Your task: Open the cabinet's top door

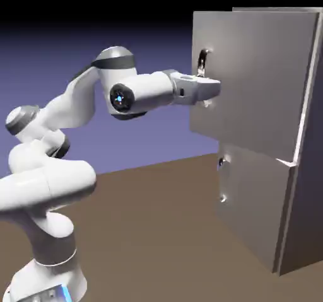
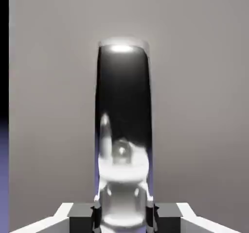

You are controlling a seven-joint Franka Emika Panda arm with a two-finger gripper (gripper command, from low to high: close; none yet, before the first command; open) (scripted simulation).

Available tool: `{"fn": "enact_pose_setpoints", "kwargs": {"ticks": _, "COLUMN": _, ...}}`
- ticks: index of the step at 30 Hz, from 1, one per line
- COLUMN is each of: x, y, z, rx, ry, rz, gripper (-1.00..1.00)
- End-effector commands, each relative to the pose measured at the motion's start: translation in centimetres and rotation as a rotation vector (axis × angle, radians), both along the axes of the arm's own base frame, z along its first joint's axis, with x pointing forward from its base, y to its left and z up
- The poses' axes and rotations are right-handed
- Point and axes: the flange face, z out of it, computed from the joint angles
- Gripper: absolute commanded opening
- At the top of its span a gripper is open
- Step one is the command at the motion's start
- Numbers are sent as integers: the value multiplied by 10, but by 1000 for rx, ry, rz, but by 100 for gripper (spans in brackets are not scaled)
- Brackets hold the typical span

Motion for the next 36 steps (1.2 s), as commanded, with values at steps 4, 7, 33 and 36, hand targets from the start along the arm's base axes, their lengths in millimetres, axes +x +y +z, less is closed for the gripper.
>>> {"fn": "enact_pose_setpoints", "kwargs": {"ticks": 4, "x": -15, "y": -23, "z": 0, "rx": 0, "ry": 0, "rz": 87, "gripper": -100}}
{"fn": "enact_pose_setpoints", "kwargs": {"ticks": 7, "x": -25, "y": -40, "z": 0, "rx": 0, "ry": 0, "rz": 151, "gripper": -100}}
{"fn": "enact_pose_setpoints", "kwargs": {"ticks": 33, "x": -55, "y": -234, "z": 0, "rx": 0, "ry": 0, "rz": 799, "gripper": -100}}
{"fn": "enact_pose_setpoints", "kwargs": {"ticks": 36, "x": -51, "y": -254, "z": 0, "rx": 0, "ry": 0, "rz": 865, "gripper": -100}}
